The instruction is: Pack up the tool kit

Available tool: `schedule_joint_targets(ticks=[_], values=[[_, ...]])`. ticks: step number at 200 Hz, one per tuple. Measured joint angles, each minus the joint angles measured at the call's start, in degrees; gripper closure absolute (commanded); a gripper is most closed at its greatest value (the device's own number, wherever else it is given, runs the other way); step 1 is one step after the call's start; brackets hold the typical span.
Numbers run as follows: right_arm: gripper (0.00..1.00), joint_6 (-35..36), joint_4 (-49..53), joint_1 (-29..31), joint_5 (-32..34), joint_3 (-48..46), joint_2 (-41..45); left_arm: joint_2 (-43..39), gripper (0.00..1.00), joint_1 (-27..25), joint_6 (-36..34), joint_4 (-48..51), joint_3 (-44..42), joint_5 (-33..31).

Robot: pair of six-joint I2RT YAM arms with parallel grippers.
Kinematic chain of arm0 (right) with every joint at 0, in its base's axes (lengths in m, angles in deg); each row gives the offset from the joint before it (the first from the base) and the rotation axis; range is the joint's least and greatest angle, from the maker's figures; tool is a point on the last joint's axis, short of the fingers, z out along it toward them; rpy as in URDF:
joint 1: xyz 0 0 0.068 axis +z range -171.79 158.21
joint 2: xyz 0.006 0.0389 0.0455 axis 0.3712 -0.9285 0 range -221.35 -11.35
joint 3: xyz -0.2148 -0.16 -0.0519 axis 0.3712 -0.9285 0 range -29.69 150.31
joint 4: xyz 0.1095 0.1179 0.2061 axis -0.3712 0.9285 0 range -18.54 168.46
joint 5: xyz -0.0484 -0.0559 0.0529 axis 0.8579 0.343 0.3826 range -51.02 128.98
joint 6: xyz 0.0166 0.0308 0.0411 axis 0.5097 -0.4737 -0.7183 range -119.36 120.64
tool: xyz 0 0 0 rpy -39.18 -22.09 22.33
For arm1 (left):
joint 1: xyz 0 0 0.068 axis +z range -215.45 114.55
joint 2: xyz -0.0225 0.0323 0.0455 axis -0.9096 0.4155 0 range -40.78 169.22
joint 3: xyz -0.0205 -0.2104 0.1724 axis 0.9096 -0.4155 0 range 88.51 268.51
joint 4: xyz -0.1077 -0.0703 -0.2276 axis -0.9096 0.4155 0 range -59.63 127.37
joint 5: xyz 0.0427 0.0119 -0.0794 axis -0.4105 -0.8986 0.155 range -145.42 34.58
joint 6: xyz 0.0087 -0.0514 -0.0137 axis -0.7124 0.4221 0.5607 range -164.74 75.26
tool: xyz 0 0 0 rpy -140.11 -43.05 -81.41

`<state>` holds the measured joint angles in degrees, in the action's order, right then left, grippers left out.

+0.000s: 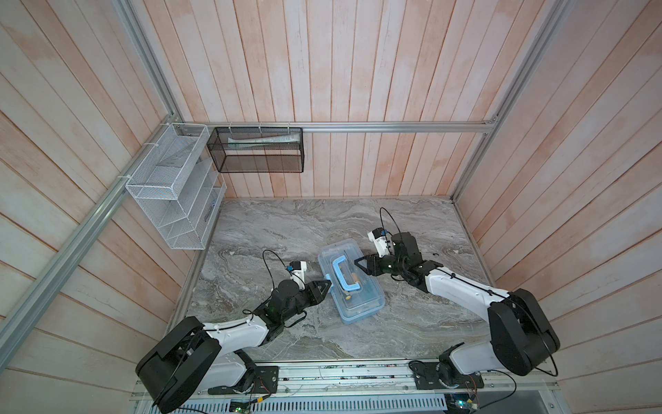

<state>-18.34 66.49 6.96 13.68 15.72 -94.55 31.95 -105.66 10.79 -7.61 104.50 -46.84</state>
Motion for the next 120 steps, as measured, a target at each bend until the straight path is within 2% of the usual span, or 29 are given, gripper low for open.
schedule_joint_targets(ticks=[120], values=[[0.46,-0.11,-1.31,-0.15,-0.35,0.0,-0.72,-0.31,0.62,0.0,-0.44,3.5,-0.81,-0.02]])
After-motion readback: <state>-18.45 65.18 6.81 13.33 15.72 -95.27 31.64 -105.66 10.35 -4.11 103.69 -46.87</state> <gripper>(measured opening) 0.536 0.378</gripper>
